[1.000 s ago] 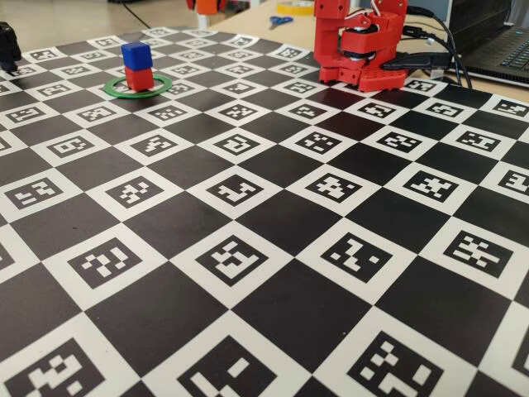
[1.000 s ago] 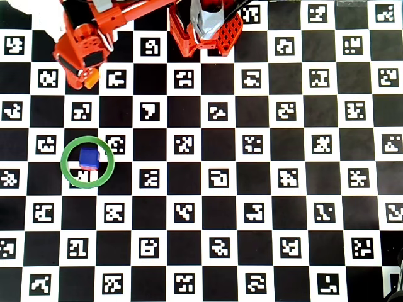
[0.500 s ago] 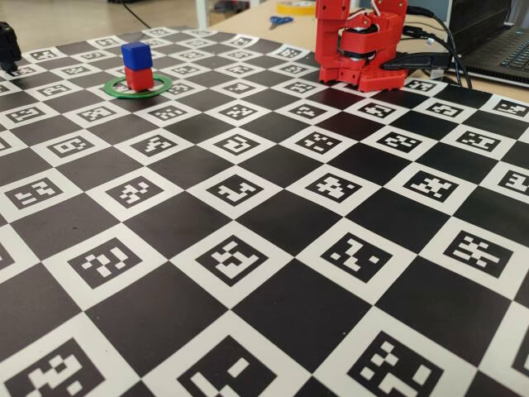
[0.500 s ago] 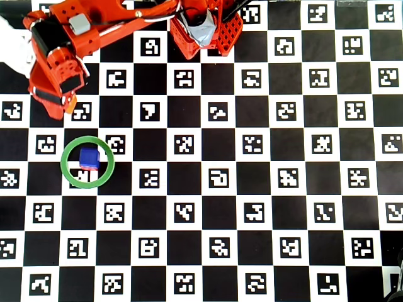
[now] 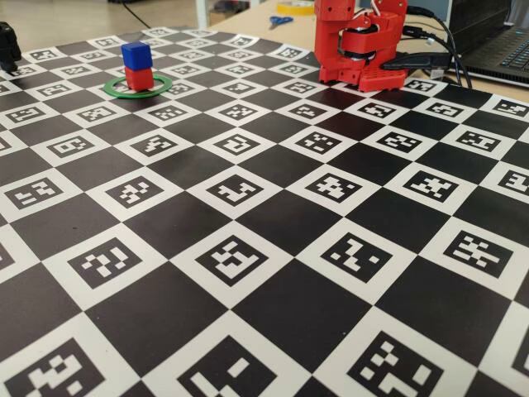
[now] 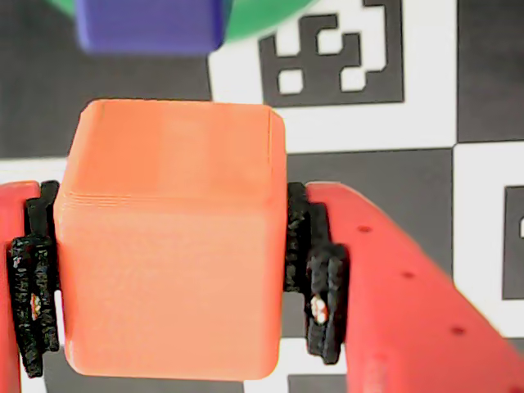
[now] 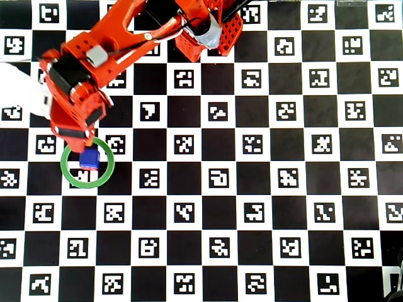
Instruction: Grab the red cube then put it in the green circle then put the blue cube on top and finally the orange cube on top
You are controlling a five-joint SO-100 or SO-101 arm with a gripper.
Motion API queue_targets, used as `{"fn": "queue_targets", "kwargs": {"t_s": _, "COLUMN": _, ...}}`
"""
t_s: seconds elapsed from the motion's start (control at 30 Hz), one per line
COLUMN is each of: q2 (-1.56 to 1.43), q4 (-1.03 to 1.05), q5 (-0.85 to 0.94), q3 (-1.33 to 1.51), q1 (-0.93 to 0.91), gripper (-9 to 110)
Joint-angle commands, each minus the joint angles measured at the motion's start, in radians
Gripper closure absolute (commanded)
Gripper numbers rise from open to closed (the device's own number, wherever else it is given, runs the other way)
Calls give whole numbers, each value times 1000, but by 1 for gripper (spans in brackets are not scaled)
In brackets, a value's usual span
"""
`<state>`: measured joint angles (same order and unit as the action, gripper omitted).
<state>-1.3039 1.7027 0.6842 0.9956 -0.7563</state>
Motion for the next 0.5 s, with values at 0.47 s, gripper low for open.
{"fn": "queue_targets", "kwargs": {"t_s": 0.47, "q2": -9, "q4": -204, "q5": 18, "q3": 133, "q1": 15, "gripper": 97}}
